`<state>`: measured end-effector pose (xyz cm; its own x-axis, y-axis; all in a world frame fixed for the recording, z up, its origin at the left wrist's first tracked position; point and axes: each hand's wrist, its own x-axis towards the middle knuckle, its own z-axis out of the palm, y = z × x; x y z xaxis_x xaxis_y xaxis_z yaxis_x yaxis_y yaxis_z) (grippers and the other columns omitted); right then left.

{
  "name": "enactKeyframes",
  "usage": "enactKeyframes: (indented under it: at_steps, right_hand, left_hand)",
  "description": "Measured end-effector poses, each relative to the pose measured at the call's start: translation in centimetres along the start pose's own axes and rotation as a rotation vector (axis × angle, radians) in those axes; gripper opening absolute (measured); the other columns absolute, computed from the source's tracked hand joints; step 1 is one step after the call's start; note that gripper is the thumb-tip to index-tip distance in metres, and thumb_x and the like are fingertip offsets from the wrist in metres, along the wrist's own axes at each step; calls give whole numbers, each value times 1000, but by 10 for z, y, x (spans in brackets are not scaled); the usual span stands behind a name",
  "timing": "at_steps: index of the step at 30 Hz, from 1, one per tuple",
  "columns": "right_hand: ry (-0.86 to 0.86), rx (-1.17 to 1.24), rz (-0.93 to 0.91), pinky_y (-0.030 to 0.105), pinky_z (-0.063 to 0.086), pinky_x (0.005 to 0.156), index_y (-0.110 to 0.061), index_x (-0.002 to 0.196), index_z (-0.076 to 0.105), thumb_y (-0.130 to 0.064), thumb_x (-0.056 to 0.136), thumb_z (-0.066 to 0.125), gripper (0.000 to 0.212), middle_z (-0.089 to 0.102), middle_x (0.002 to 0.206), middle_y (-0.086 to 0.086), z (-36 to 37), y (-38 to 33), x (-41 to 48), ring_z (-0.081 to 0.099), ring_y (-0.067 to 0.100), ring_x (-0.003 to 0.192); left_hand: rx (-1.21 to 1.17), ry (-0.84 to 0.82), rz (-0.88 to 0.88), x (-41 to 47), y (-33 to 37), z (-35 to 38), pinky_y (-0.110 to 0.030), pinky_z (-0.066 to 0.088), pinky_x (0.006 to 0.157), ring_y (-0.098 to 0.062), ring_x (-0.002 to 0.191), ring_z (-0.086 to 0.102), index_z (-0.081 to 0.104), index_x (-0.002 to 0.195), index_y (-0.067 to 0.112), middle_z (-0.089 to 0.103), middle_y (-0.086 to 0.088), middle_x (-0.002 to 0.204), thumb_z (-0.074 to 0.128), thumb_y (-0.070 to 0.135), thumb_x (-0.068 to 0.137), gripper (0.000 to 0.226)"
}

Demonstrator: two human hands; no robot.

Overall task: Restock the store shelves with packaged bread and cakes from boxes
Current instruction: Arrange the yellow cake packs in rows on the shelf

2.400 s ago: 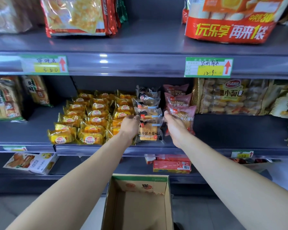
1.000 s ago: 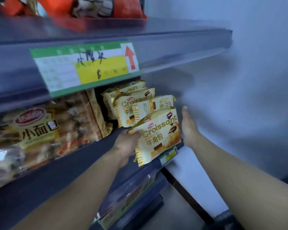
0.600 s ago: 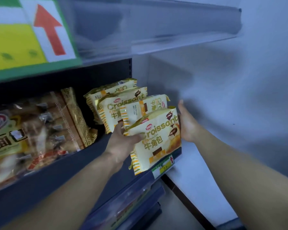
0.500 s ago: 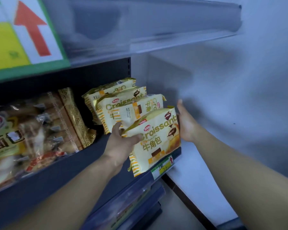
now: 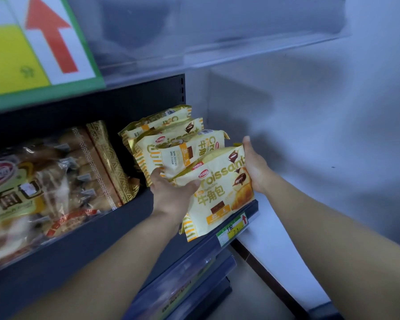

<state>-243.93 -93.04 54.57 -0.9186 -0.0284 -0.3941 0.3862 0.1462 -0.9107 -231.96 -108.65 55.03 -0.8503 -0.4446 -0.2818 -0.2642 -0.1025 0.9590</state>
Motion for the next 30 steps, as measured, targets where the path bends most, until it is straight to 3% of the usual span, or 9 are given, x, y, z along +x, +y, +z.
enactKeyframes:
  at_steps: [4,7,10,13,16,19,23,26,30]
  right_hand:
    - [228,21,-79,27,48,67,-14,66,54,-61,95,21,65,61,64,4,-1,8,-6,61,18,60]
    - [243,80,-60,31,52,72,-14,69,58,-61,95,22,65,65,67,6,-3,21,-12,65,21,64]
    - [200,156,-18,38,56,80,-16,87,66,-62,95,25,62,72,80,10,0,30,-17,70,25,75]
    - [155,150,-21,40,56,82,-15,97,67,-63,94,26,63,74,85,11,0,32,-19,71,26,78]
    - [124,121,-27,44,55,86,-15,95,67,-66,92,25,66,74,88,12,-4,24,-18,72,28,82]
    - [10,78,-1,47,54,88,-10,106,67,-71,88,27,75,73,97,15,-5,12,-16,71,31,88]
    - [-139,76,2,42,55,84,-13,113,66,-70,89,25,74,73,102,13,-7,6,-11,70,30,94]
    - [-169,97,7,38,55,76,-13,110,67,-68,91,25,71,73,100,13,-9,6,-10,71,29,91]
    - [-187,79,9,40,54,83,-12,114,65,-68,90,25,73,73,103,13,-8,5,-9,70,30,94]
  left_hand:
    - [25,-71,-34,-8,0,-7,-28,41,92,-20,115,51,7,145,31,41,-2,134,74,13,79,95]
    - [100,-137,-97,-17,-10,-13,-29,41,85,-18,108,54,13,147,22,50,1,127,61,8,86,79]
    - [162,-127,-128,-16,-15,-13,-33,50,82,-20,95,60,34,135,18,62,-2,107,55,4,86,55]
    - [131,-119,-115,-16,-9,-12,-38,54,87,-21,95,63,45,123,20,64,-1,105,50,-2,85,44]
    - [100,-167,-127,-18,-4,-15,-40,53,88,-20,98,63,40,125,24,65,-1,106,44,-6,86,50]
    - [117,-234,-109,-19,0,-17,-36,50,81,-18,98,60,24,131,34,61,5,103,41,-10,87,65]
    - [84,-230,-82,-14,-1,-13,-49,47,95,-16,88,58,1,147,36,56,12,95,36,-13,90,83]
    - [80,-216,-79,-11,-4,-11,-50,50,95,-19,95,61,8,146,37,60,8,99,36,-13,89,81]
    - [156,-151,-85,-10,-6,-8,-53,52,89,-29,105,62,25,129,48,61,-6,117,44,-4,84,71]
